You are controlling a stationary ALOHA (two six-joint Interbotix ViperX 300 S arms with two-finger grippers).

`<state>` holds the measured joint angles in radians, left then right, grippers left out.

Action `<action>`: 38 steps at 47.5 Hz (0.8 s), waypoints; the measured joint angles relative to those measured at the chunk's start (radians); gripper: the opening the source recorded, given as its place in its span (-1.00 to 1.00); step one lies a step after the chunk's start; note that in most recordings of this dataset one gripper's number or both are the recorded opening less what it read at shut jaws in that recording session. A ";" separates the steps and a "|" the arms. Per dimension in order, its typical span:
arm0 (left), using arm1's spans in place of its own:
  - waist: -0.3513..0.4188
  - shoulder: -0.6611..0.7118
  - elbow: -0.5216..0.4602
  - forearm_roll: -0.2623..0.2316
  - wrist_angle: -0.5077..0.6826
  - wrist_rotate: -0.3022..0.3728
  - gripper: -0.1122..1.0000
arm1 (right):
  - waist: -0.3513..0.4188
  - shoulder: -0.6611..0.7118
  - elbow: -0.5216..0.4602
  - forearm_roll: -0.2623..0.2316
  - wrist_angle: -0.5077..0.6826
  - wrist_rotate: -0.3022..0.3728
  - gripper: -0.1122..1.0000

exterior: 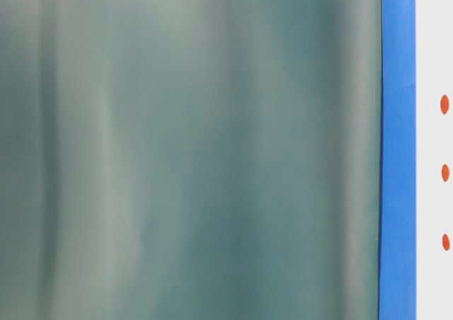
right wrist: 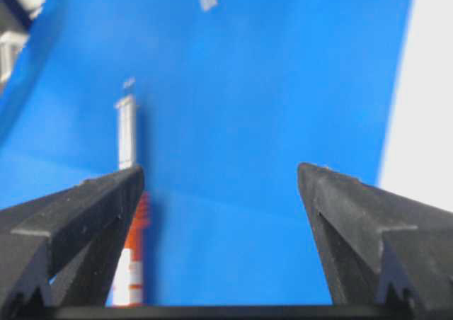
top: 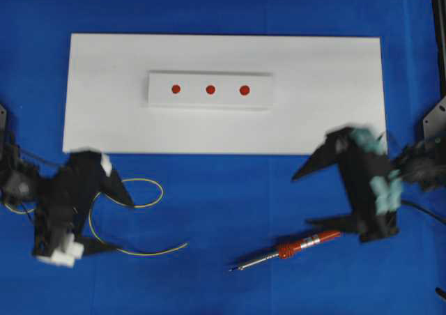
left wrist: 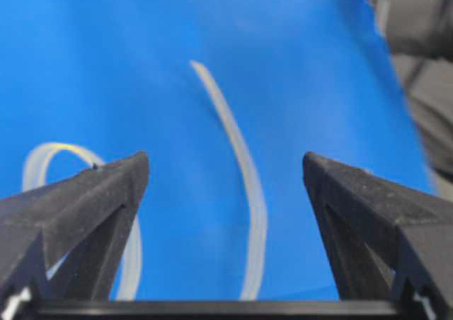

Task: Touch the tip of the soldering iron to the tip of the solder at the mark.

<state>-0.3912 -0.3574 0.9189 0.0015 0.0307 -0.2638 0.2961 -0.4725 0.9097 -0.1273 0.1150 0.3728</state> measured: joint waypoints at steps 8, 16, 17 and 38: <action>0.103 -0.149 0.074 -0.002 0.002 0.091 0.73 | -0.097 -0.178 0.060 -0.066 0.012 0.000 0.70; 0.183 -0.324 0.153 -0.002 -0.017 0.153 0.72 | -0.149 -0.344 0.100 -0.112 0.052 -0.002 0.70; 0.192 -0.359 0.169 -0.002 -0.020 0.164 0.71 | -0.156 -0.365 0.107 -0.117 0.058 -0.002 0.70; 0.285 -0.773 0.402 -0.002 -0.037 0.224 0.71 | -0.307 -0.607 0.327 -0.150 0.040 0.008 0.69</action>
<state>-0.1058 -1.1305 1.3208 0.0000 -0.0061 -0.0399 -0.0107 -1.0799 1.2364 -0.2777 0.1549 0.3804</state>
